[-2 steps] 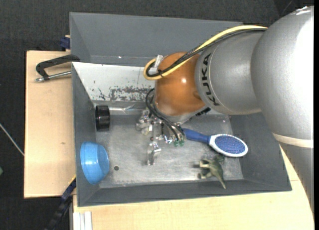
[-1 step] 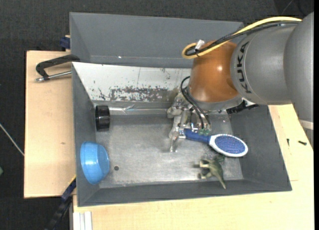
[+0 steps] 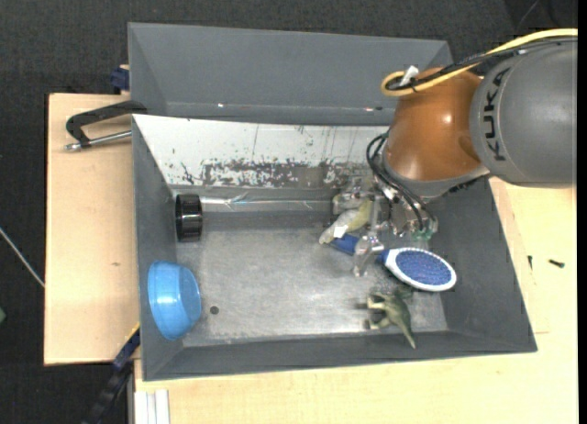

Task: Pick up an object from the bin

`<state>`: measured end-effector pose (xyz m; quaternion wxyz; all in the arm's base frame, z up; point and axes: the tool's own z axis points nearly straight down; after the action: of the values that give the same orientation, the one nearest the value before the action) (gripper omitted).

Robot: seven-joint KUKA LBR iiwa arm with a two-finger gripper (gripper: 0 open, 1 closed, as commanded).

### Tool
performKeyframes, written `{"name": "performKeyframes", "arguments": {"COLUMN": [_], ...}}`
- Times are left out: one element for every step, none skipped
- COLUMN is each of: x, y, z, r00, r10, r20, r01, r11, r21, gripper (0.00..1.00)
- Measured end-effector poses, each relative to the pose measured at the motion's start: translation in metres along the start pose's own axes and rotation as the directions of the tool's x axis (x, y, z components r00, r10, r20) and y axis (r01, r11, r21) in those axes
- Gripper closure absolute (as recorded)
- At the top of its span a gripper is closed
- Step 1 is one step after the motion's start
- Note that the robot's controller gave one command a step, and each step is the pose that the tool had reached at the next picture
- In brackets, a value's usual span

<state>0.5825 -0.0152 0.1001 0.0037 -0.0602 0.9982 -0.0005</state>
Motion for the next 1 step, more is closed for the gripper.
{"name": "performKeyframes", "arguments": {"x": [-0.0002], "y": [0.0021], "z": [-0.0001], "r00": [1.000], "r10": [-0.002], "r20": [-0.002], "r01": [0.002], "r11": [1.000], "r21": [-0.002], "gripper": [1.00]}}
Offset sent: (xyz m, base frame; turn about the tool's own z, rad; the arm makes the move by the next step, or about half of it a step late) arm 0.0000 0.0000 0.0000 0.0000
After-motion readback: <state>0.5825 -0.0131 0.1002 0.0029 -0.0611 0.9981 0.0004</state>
